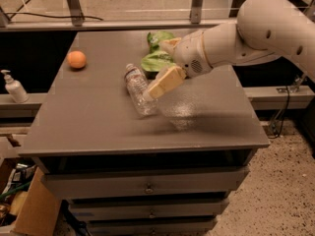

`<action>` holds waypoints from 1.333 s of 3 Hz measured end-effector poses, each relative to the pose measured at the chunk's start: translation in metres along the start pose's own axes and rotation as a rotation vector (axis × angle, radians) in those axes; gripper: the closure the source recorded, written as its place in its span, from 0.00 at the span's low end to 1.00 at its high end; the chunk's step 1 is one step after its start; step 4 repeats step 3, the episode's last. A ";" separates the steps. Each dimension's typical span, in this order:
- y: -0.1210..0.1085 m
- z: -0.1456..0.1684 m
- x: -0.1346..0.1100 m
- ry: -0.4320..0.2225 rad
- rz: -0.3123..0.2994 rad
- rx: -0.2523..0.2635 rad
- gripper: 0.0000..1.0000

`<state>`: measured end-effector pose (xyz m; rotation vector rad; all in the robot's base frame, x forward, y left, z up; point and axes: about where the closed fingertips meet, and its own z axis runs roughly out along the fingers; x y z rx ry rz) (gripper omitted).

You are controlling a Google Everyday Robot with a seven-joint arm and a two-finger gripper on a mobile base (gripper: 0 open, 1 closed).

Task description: Knock water bottle over

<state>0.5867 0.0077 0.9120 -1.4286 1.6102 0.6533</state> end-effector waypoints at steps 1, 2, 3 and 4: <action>-0.011 -0.031 0.025 0.023 0.001 0.028 0.00; -0.020 -0.074 0.054 0.051 0.004 0.057 0.00; -0.020 -0.074 0.054 0.051 0.004 0.057 0.00; -0.020 -0.074 0.054 0.051 0.004 0.057 0.00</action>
Offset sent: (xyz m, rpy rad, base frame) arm 0.0015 -0.1580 -0.0110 -0.0745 -0.0234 -0.1075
